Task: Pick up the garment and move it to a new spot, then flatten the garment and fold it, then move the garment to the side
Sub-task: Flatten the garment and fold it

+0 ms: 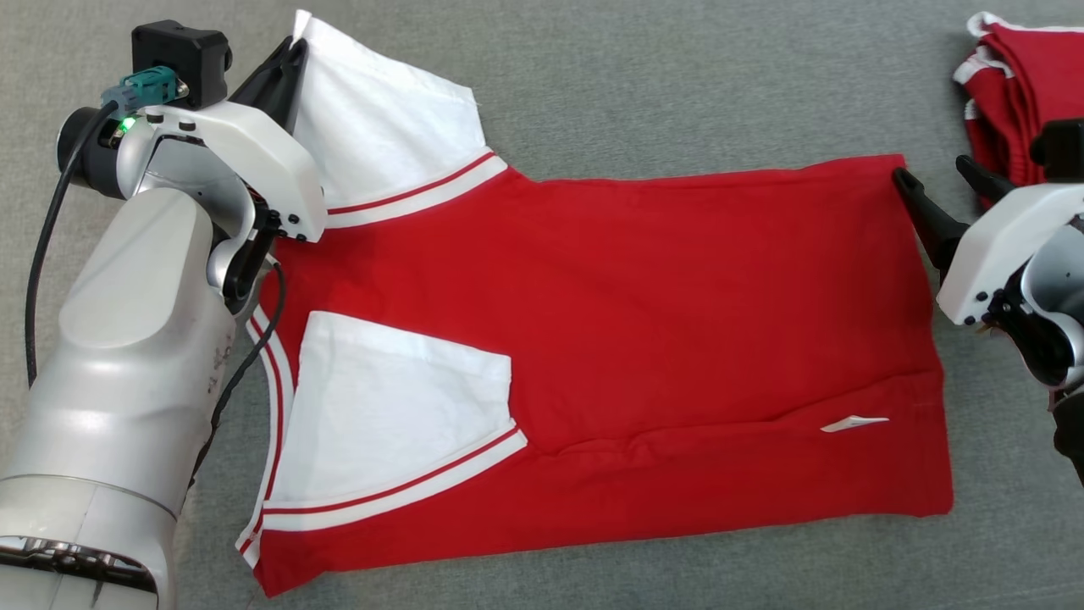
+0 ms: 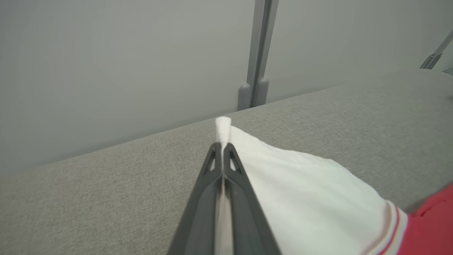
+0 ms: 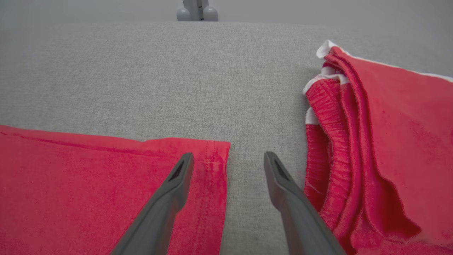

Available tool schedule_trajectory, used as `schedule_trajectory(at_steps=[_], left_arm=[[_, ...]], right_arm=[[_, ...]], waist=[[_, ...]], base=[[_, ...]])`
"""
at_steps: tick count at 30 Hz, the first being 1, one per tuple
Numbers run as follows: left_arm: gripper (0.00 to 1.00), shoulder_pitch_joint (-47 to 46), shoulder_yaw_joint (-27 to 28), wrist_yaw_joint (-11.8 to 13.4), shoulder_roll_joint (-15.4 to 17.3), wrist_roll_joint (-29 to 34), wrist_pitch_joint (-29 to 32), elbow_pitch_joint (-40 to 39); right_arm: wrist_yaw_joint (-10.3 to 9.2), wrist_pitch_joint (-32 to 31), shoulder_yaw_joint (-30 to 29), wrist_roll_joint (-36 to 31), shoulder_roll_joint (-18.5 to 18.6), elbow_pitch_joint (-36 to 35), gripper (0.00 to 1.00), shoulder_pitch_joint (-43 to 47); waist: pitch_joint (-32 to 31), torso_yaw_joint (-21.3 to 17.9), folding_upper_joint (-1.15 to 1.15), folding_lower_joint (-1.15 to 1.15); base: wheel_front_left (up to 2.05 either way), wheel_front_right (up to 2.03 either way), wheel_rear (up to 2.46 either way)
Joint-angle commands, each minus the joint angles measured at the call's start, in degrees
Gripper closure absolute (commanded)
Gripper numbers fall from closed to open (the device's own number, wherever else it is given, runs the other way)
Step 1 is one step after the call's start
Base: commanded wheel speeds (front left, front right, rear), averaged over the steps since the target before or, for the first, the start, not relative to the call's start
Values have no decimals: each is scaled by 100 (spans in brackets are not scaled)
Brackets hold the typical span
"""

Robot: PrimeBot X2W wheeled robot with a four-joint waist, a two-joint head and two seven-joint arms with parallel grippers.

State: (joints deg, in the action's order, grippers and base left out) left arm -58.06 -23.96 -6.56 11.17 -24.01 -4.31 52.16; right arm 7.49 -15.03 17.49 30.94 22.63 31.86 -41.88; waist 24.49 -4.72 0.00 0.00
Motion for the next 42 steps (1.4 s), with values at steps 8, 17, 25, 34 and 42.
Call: schedule_trajectory(at_steps=[8,17,25,34,42], left_arm=[[100,28,-26,-9,49,-82,48,-235],[100,103,-28,63,183,-187,127,-451],[100,357,56,59,303,-312,-73,-757],[100,1689,182,155,550,-585,-387,-1971],[100,3395,284,694,790,-768,-249,-3747]], right_arm=[[2,-117,436,263,30,898,0,-666],[2,53,1302,673,111,1379,98,-1099],[2,700,1479,1003,212,1471,100,-1138],[2,1544,1553,1752,626,667,100,-71],[2,2114,1380,2052,883,-83,100,1118]], waist=[[185,151,0,0],[214,173,0,0],[41,147,0,0],[-457,169,0,0],[-878,189,0,0]], base=[[0,0,0],[0,0,0],[0,0,0],[0,0,0],[0,0,0]])
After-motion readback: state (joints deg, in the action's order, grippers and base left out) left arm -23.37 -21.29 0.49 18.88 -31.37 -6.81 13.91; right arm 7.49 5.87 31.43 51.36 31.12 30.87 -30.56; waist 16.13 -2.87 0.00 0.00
